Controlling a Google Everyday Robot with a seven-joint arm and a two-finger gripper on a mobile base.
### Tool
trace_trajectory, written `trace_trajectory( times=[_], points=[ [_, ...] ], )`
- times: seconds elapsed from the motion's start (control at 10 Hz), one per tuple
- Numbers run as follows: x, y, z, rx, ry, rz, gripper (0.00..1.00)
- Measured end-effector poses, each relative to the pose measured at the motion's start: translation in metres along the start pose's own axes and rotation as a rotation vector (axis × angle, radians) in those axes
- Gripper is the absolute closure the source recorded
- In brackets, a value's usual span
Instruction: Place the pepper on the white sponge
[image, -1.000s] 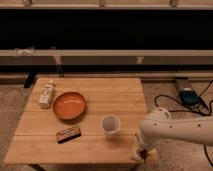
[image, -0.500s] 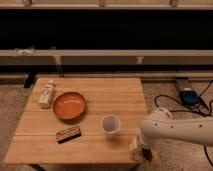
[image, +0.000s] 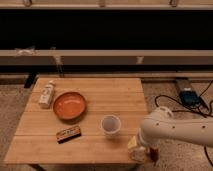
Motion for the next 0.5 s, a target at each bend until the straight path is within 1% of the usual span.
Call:
trace_trajectory(
  times=[0.3,0.5],
  points=[
    [-0.0069,0.0044,-0.0054,-0.004,-0.015,-0.015,0.2],
    [-0.0085,0.006,-0.006,-0.005,-0.018,-0.019,0.2]
  ],
)
